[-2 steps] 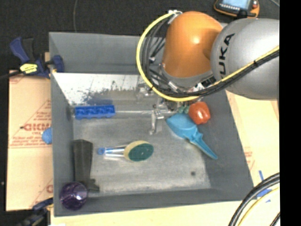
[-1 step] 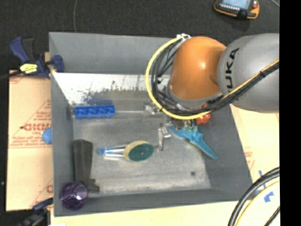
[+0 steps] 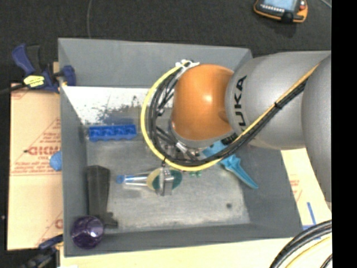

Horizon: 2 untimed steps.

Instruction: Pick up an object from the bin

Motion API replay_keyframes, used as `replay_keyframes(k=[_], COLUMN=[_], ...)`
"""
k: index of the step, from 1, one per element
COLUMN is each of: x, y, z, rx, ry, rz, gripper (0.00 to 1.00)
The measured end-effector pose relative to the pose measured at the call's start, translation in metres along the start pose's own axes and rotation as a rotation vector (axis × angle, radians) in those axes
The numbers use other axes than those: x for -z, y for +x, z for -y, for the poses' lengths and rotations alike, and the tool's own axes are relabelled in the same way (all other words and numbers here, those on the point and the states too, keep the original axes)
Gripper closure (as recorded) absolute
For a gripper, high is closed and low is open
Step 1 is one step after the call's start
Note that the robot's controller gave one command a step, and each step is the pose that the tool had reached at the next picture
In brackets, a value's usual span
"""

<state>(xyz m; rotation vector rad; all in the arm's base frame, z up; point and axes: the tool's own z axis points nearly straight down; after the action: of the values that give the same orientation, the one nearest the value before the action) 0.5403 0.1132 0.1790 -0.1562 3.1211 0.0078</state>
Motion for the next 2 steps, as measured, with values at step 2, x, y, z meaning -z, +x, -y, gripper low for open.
replay_keyframes(k=[2], x=[-0.037], y=[-0.018], z=[0.093], rx=[0.044], ry=[0.007], rz=[-0.004], gripper=[0.00])
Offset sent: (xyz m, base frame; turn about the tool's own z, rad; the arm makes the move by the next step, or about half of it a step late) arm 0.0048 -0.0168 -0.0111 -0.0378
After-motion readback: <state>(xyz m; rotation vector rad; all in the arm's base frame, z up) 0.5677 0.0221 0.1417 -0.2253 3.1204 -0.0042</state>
